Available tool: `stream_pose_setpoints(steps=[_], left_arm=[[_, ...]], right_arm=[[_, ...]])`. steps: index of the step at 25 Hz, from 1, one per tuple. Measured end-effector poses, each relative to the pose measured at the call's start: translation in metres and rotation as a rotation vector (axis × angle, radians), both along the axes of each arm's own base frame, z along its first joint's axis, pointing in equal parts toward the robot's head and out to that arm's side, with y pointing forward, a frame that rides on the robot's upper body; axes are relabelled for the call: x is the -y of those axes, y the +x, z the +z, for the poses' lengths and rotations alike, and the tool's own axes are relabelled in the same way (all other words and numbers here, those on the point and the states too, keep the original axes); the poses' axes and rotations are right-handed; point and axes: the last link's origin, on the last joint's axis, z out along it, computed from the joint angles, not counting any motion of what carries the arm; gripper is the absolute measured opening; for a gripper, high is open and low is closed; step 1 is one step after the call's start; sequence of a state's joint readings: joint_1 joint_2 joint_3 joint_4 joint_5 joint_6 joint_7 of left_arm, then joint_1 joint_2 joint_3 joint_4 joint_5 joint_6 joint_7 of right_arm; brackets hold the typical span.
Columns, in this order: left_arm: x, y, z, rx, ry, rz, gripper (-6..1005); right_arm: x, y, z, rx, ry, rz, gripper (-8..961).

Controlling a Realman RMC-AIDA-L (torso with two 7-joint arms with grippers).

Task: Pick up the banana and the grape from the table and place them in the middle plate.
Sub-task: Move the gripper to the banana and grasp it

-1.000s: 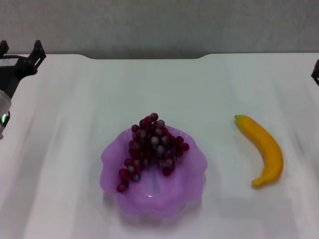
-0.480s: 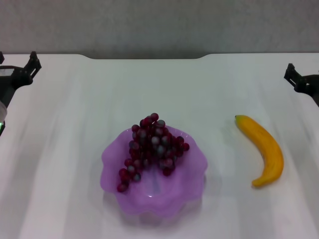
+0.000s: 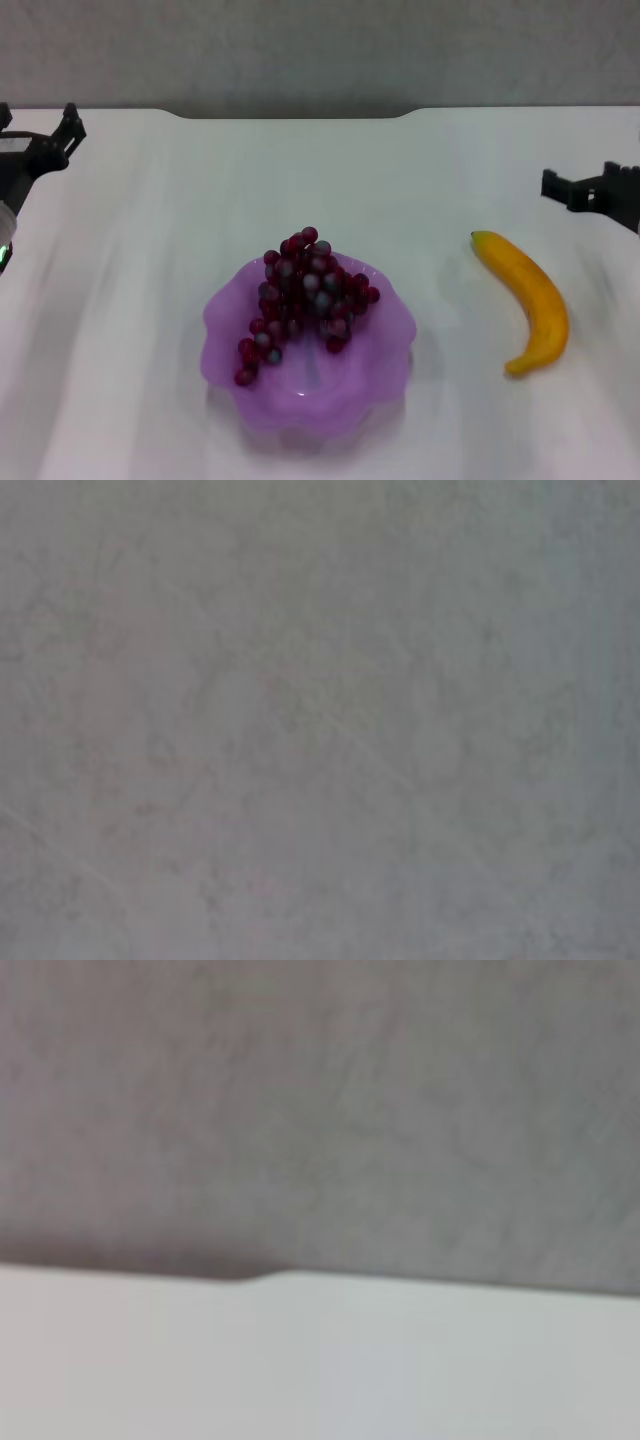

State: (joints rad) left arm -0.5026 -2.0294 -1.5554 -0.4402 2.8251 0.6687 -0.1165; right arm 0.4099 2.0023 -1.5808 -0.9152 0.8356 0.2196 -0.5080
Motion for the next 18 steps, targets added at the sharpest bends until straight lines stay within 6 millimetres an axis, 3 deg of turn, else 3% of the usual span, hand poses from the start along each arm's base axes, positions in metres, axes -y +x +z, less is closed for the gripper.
stream_pose_setpoints(steps=[6,18], left_arm=[[0.000,0.001,-0.002,-0.005,-0.008,-0.001,862],[-0.001,0.001,-0.003,-0.006,-0.014,0.001,862]], right_arm=[[0.011,-0.002,-0.009,-0.020,-0.086,-0.020,880],[0.030,0.019,-0.028,-0.004,-0.198,-0.094,880]])
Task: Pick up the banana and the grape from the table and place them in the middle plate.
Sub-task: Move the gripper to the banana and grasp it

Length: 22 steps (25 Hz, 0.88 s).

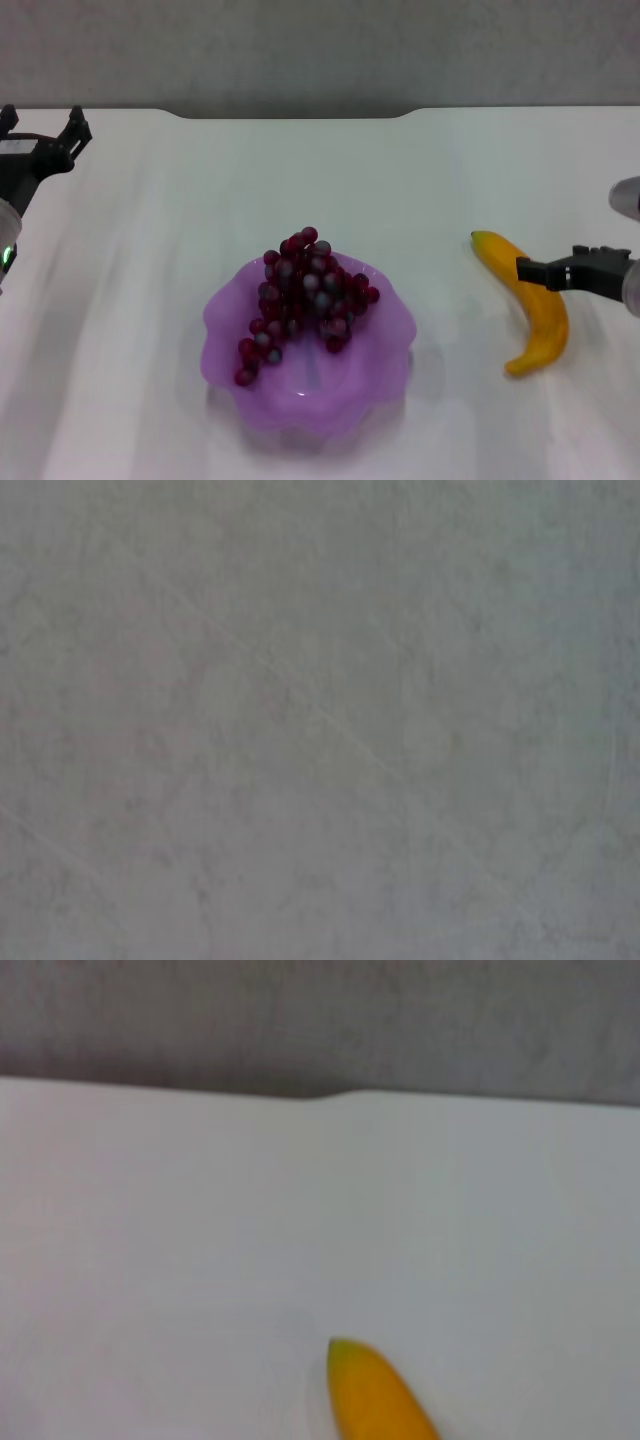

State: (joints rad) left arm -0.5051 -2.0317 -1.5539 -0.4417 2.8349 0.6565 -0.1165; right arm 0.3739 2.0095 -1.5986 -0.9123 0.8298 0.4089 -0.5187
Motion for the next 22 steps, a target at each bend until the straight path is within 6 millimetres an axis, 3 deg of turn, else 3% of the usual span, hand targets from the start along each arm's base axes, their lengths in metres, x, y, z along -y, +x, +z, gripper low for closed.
stream_pose_setpoints(steps=[13,22], left_arm=[[0.000,-0.001,-0.001,-0.001,-0.002,0.003,861],[0.003,-0.007,-0.002,-0.006,-0.009,0.023,863]], right_arm=[[0.008,0.002,-0.025,0.033,-0.037,0.026,879],[0.012,0.010,-0.023,0.021,-0.021,-0.005,879]])
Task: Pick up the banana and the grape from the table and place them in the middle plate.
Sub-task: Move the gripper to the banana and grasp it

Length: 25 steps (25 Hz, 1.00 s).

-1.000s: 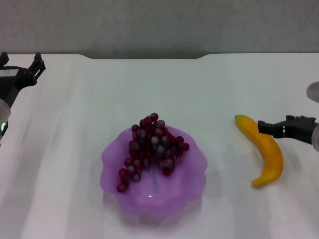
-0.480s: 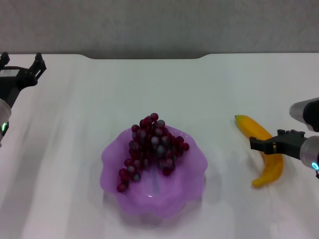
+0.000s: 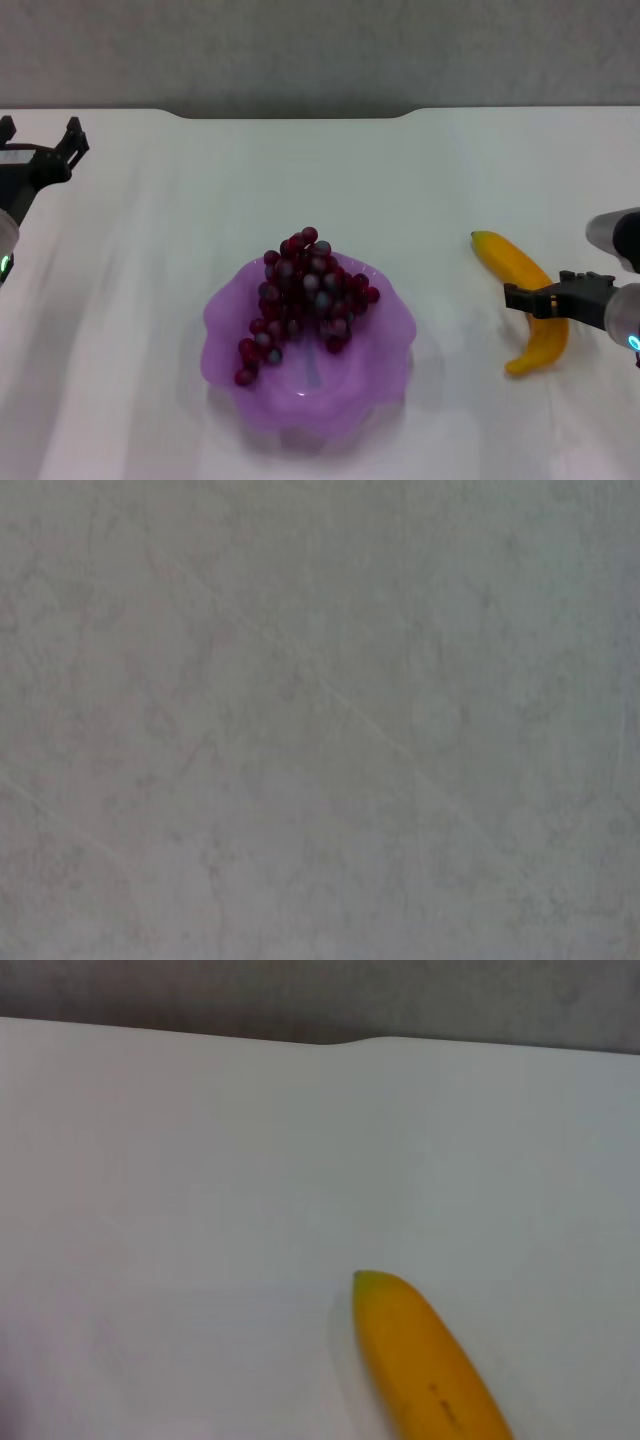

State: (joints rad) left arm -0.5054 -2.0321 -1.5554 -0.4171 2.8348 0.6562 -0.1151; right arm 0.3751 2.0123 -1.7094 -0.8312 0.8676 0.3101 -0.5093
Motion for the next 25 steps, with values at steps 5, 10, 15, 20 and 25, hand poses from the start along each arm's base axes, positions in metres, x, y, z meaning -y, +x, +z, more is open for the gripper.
stream_pose_setpoints(steps=[5,10,15,20,25], left_arm=[[0.001,-0.001,0.000,-0.001,0.000,0.002,861],[0.000,0.000,0.000,0.000,0.000,0.000,861],[-0.001,0.001,0.000,0.001,0.000,-0.001,862],[-0.001,0.001,0.000,0.001,0.000,-0.002,862],[-0.001,0.001,0.000,0.001,0.000,-0.002,863]], right_arm=[[0.001,0.005,0.002,0.001,0.007,-0.017,879],[0.005,0.012,0.001,0.011,0.005,-0.029,879],[0.005,0.014,-0.002,0.023,-0.005,-0.032,879],[0.006,0.013,-0.005,0.026,-0.011,-0.028,879],[0.005,0.014,-0.004,0.026,-0.005,-0.027,796]])
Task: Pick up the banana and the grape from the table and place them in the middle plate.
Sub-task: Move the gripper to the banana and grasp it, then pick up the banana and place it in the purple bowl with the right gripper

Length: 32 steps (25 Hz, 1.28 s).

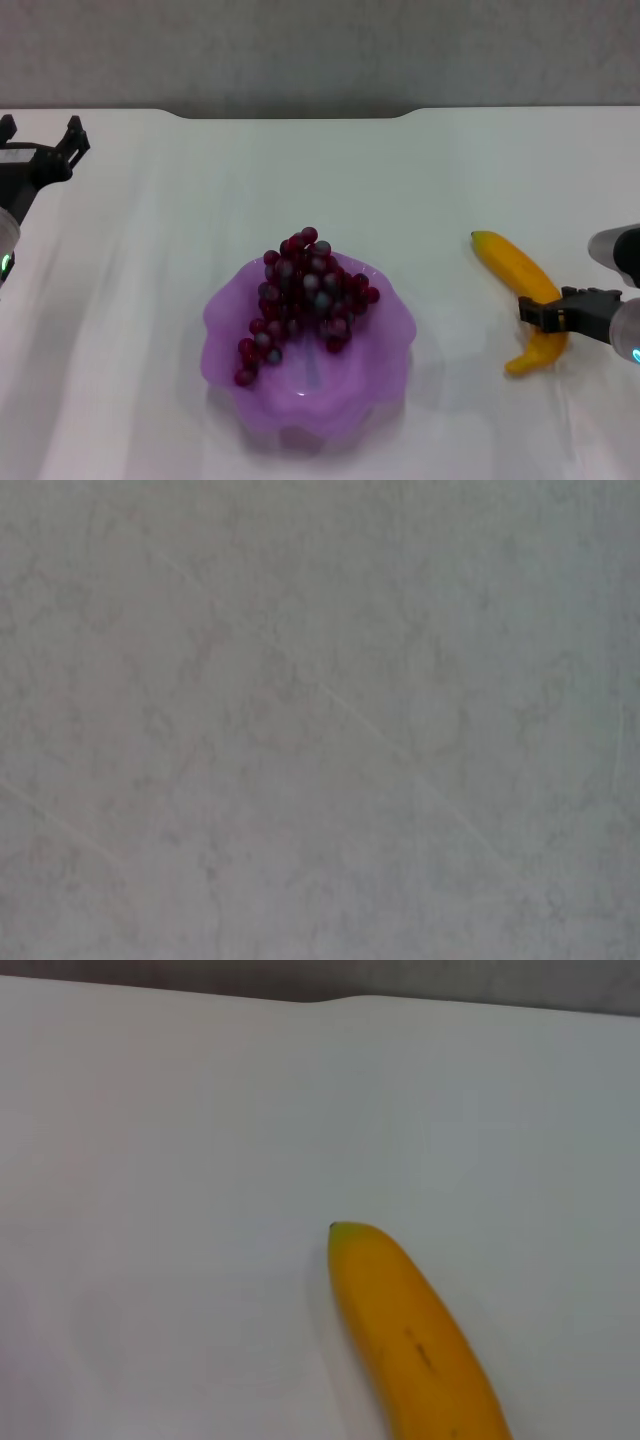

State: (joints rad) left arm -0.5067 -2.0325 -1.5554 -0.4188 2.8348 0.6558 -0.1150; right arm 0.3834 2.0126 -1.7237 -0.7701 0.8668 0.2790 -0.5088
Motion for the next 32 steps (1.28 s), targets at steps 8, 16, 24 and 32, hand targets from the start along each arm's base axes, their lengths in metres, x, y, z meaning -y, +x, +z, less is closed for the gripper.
stream_pose_setpoints(steps=[8,16,24,32], left_arm=[[0.001,-0.002,0.000,0.000,0.001,0.005,863],[0.003,-0.004,0.000,0.000,0.002,0.007,861],[0.003,-0.005,0.001,0.001,0.003,0.013,862],[0.005,-0.007,0.000,-0.001,-0.001,0.018,862]], right_arm=[[-0.001,-0.001,0.003,-0.014,0.025,0.002,585],[0.000,-0.006,0.007,0.001,0.041,0.047,507],[0.000,-0.024,0.011,-0.008,0.047,0.110,520],[0.003,-0.047,0.018,-0.022,-0.002,0.160,533]])
